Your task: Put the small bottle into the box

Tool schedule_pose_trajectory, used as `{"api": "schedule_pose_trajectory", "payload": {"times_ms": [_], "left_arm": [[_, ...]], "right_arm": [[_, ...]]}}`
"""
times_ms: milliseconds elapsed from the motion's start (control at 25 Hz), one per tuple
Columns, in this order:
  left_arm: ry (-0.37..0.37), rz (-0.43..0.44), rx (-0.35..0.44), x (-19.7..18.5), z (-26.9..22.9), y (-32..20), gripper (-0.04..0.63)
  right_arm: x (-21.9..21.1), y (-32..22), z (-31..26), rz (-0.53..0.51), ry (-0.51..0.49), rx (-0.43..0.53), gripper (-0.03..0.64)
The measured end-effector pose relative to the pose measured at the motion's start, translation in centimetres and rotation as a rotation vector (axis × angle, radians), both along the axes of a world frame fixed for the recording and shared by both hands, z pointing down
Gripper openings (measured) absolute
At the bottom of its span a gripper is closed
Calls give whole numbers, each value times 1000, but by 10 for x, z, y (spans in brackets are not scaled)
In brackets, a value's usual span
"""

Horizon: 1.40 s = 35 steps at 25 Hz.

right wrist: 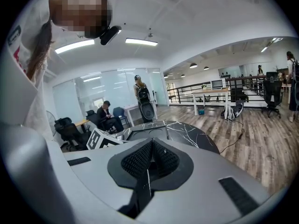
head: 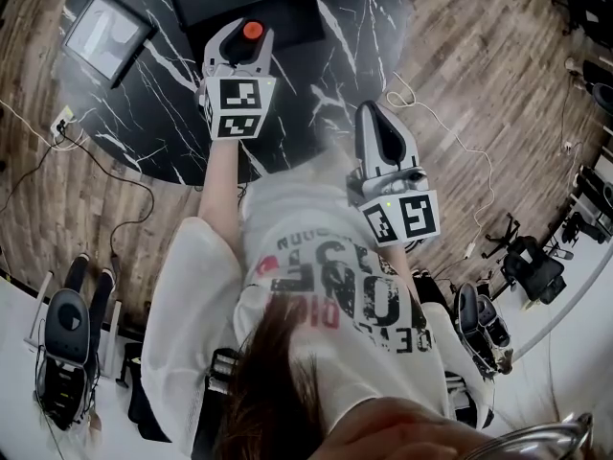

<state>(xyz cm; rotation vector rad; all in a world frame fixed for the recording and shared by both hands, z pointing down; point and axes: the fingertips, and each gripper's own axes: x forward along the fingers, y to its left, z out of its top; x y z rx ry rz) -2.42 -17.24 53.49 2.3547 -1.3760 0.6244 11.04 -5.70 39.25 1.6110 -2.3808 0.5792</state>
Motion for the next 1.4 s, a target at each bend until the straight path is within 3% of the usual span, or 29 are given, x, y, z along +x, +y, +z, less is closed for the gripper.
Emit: {"api": "schedule_pose_trajectory", "payload": {"times_ms": [80,200,280,840,1400], "left_arm": [[1,3,0,1,-1,0,153],[35,4,13,4,-6,1,229],[53,4,28,6,-11,1,242],[60,-8,35,2,-20,4,242],[42,-50,86,-7,-47,1,125]], "right_arm": [[-1,0,0,-2,-1,0,2],[-3,1,1,-4,-3,1,2],[-3,1,1,-3,-3,1,2],[-9,0,-1,-19,-4,4,2],[-9,1,-5,-27,-8,19,2]]}}
